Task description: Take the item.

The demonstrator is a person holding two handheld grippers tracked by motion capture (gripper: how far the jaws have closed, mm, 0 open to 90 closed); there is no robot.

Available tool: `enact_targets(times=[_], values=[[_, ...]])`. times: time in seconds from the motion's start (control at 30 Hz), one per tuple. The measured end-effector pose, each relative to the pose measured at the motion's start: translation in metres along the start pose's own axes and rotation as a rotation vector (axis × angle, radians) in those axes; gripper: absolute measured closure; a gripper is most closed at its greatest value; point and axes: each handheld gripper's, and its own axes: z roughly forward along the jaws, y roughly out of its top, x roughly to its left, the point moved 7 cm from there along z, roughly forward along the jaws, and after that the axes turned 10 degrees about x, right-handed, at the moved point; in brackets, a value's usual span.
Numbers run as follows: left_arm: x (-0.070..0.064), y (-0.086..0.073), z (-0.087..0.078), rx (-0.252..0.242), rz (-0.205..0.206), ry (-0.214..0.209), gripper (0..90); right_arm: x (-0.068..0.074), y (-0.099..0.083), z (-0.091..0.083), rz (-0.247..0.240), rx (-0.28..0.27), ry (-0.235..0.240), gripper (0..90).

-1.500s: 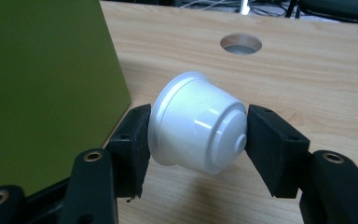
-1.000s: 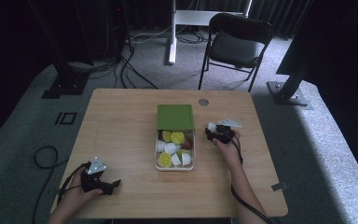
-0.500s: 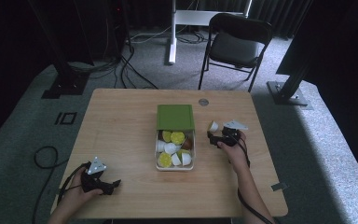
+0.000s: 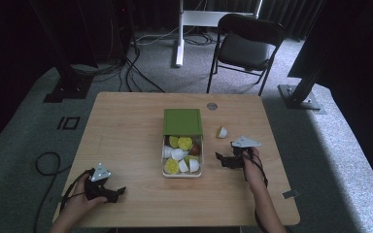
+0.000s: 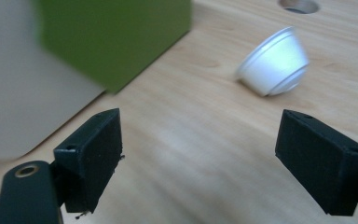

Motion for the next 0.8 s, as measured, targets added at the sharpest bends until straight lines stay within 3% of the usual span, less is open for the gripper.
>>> enact_targets(times=[0.33, 0.43, 0.67, 0.73, 0.8], values=[[0.000, 0.000, 0.000, 0.000, 0.000, 0.000, 0.7, 0.028, -0.022, -0.022, -0.100, 0.006, 0.111, 15.2], [0.000, 0.000, 0.000, 0.000, 0.000, 0.000, 0.7, 0.035, -0.028, -0.029, -0.163, 0.017, 0.153, 15.2], [0.000, 0.000, 0.000, 0.000, 0.000, 0.000, 0.7, 0.045, -0.041, -0.039, -0.260, 0.036, 0.218, 15.2], [0.000, 0.000, 0.000, 0.000, 0.000, 0.000, 0.7, 0.046, -0.043, -0.040, -0.266, 0.038, 0.223, 15.2], [0.000, 0.000, 0.000, 0.000, 0.000, 0.000, 0.7, 0.047, -0.050, -0.042, -0.301, 0.052, 0.244, 19.2]])
